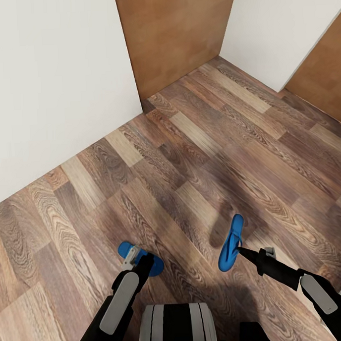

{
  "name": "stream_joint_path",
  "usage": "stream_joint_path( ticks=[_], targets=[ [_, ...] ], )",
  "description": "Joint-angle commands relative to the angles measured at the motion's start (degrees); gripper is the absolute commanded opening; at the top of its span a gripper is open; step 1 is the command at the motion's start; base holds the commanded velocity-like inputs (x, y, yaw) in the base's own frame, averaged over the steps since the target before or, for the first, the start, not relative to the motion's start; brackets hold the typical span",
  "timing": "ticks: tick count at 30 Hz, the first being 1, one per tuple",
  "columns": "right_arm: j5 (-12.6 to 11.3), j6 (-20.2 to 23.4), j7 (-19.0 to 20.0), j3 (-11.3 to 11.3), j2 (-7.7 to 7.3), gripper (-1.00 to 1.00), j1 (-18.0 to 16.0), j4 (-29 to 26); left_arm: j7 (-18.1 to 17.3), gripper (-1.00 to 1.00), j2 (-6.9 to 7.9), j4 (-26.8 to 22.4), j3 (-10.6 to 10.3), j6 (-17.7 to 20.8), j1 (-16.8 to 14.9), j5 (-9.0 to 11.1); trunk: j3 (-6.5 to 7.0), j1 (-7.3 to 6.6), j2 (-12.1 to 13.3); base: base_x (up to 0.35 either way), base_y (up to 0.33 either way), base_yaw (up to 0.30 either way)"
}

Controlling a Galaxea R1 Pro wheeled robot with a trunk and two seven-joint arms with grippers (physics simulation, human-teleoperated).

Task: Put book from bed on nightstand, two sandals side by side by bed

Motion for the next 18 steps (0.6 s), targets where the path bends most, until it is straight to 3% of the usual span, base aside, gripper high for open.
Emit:
stream_joint_path(
  ticks=[1, 18],
  targets=[
    [-0.3, 0.3, 0.1, 0.0, -0.02, -1.0, 0.0, 0.0, 0.3, 1.0, 0.0, -0.1, 0.0, 0.3, 0.0, 0.1, -0.03, -0.01, 0.0, 0.003, 0.0, 0.0],
    [-0.3, 0.4, 0.1, 0.0, -0.02, -1.0, 0.0, 0.0, 0.4, 1.0, 0.26, -2.0, 0.0, 0.3, 0.0, 0.1, -0.03, -0.01, 0.0, 0.07, 0.0, 0.0]
  ],
)
